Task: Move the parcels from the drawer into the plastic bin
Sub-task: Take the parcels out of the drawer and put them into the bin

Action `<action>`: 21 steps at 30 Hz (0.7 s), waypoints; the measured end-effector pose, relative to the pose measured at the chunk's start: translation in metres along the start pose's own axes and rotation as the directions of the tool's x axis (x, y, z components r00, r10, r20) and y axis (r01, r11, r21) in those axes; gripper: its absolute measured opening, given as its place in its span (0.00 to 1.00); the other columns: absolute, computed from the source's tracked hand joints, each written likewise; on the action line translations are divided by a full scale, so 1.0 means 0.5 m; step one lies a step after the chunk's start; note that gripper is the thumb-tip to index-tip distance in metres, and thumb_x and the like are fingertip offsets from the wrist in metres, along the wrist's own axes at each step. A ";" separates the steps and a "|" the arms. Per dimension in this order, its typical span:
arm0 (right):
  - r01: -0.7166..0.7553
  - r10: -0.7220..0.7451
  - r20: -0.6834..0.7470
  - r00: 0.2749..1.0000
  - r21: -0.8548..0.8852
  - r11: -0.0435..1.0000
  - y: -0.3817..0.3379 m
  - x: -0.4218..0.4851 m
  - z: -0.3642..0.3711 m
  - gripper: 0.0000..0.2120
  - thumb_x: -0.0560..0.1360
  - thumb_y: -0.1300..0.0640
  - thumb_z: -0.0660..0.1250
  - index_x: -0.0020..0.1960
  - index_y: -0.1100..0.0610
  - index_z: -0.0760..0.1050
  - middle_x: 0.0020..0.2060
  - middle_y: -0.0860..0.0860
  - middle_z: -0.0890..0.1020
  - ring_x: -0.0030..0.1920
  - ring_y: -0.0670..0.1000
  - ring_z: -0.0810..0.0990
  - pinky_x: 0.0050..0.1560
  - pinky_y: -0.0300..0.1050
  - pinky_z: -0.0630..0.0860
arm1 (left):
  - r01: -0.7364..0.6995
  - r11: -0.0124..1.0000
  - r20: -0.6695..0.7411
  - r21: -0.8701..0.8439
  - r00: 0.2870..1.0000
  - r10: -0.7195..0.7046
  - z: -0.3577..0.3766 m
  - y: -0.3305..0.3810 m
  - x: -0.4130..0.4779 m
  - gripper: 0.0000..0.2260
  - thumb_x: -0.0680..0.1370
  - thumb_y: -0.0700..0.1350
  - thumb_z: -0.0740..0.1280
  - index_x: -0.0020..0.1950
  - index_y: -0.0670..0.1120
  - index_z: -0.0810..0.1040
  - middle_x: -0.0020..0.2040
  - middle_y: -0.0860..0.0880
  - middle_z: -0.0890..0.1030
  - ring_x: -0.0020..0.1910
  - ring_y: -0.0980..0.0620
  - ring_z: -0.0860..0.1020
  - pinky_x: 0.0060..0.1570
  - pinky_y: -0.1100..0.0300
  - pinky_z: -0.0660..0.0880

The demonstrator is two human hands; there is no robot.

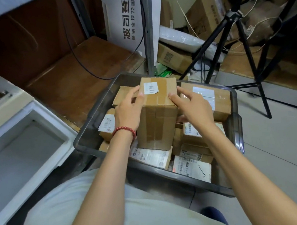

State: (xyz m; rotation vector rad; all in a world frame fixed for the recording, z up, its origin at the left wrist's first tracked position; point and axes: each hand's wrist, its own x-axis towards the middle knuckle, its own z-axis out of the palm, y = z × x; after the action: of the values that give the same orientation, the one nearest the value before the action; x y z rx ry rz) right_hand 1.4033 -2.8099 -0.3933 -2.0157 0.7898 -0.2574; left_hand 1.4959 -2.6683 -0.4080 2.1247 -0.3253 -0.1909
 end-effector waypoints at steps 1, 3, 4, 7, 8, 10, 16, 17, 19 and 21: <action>0.006 -0.006 -0.007 1.000 0.023 1.000 0.001 0.004 -0.008 0.27 0.74 0.36 0.64 0.71 0.39 0.68 0.58 0.47 0.81 0.45 0.52 0.84 0.50 0.55 0.81 | -0.038 0.999 0.011 -0.023 0.999 0.038 0.001 0.005 0.003 0.17 0.80 0.59 0.56 0.68 0.60 0.70 0.61 0.56 0.76 0.52 0.59 0.70 0.39 0.69 0.63; 0.037 -0.036 -0.055 0.998 0.027 0.999 0.007 0.002 -0.013 0.28 0.71 0.35 0.65 0.70 0.37 0.68 0.58 0.45 0.81 0.47 0.52 0.84 0.48 0.55 0.81 | -0.102 0.993 0.022 -0.053 0.994 0.103 -0.002 0.006 0.006 0.16 0.80 0.60 0.57 0.67 0.62 0.70 0.58 0.60 0.75 0.53 0.61 0.71 0.40 0.71 0.63; 0.046 -0.045 -0.068 0.997 0.011 0.999 0.009 0.000 -0.010 0.28 0.71 0.35 0.65 0.70 0.37 0.67 0.58 0.45 0.81 0.47 0.51 0.84 0.47 0.55 0.81 | -0.110 0.992 0.024 -0.060 0.993 0.112 -0.002 0.002 0.008 0.16 0.80 0.60 0.57 0.67 0.61 0.70 0.57 0.60 0.75 0.54 0.61 0.71 0.41 0.70 0.65; 0.044 -0.045 -0.056 0.997 -0.019 0.999 0.005 -0.008 0.008 0.27 0.73 0.36 0.65 0.71 0.38 0.67 0.56 0.46 0.82 0.46 0.51 0.84 0.46 0.55 0.81 | -0.052 0.993 0.042 -0.109 0.998 0.056 -0.001 -0.015 0.007 0.16 0.82 0.56 0.55 0.69 0.58 0.70 0.62 0.56 0.76 0.57 0.59 0.71 0.51 0.62 0.68; 0.049 -0.049 -0.046 0.998 -0.015 0.999 0.004 -0.007 0.013 0.27 0.74 0.36 0.65 0.71 0.39 0.67 0.56 0.46 0.82 0.46 0.51 0.84 0.47 0.55 0.81 | -0.039 0.993 0.041 -0.114 0.998 0.044 -0.001 -0.015 0.006 0.16 0.83 0.55 0.54 0.69 0.57 0.69 0.63 0.56 0.75 0.57 0.58 0.70 0.53 0.61 0.68; 0.040 -0.040 -0.039 0.998 0.013 0.999 0.003 -0.009 0.010 0.28 0.73 0.37 0.66 0.72 0.40 0.67 0.57 0.45 0.82 0.49 0.52 0.84 0.49 0.55 0.81 | -0.047 0.990 0.045 -0.136 0.997 0.054 -0.001 -0.009 0.002 0.15 0.83 0.54 0.54 0.69 0.58 0.70 0.61 0.57 0.74 0.58 0.58 0.70 0.53 0.61 0.68; 0.087 -0.074 -0.092 0.993 0.146 0.985 0.024 -0.037 -0.007 0.32 0.68 0.36 0.71 0.70 0.39 0.69 0.38 0.30 0.81 0.52 0.41 0.83 0.53 0.51 0.80 | -0.144 0.952 0.067 -0.269 0.984 0.167 -0.009 -0.013 -0.011 0.11 0.81 0.57 0.58 0.61 0.71 0.68 0.60 0.65 0.75 0.62 0.60 0.73 0.60 0.56 0.73; 0.081 -0.069 -0.084 0.994 0.141 0.987 0.023 -0.035 0.008 0.32 0.69 0.36 0.71 0.71 0.41 0.69 0.43 0.36 0.84 0.53 0.41 0.82 0.55 0.49 0.79 | -0.102 0.941 0.063 -0.322 0.990 0.129 -0.006 -0.026 -0.013 0.11 0.82 0.55 0.57 0.64 0.66 0.69 0.63 0.60 0.75 0.65 0.58 0.72 0.63 0.52 0.73; 0.065 -0.054 -0.079 0.995 0.143 0.988 0.012 -0.030 0.027 0.31 0.70 0.37 0.71 0.71 0.43 0.70 0.50 0.45 0.85 0.55 0.41 0.82 0.56 0.48 0.78 | -0.020 0.930 0.040 -0.366 0.999 0.037 -0.002 -0.037 -0.014 0.12 0.82 0.52 0.56 0.66 0.59 0.68 0.68 0.53 0.72 0.68 0.54 0.70 0.65 0.48 0.70; 0.060 -0.050 -0.066 0.997 0.160 0.985 0.015 -0.023 0.028 0.30 0.70 0.38 0.71 0.70 0.43 0.71 0.50 0.46 0.86 0.55 0.42 0.81 0.57 0.49 0.78 | -0.012 0.932 0.024 -0.363 0.999 0.022 -0.001 -0.042 -0.016 0.12 0.83 0.52 0.56 0.66 0.59 0.68 0.67 0.55 0.72 0.67 0.55 0.70 0.65 0.50 0.71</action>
State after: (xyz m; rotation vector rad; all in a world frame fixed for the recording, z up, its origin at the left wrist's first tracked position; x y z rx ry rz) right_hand 1.3976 -2.7957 -0.4057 -1.8856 0.7283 -0.4051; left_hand 1.4918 -2.6545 -0.4255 1.7534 -0.2996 -0.2507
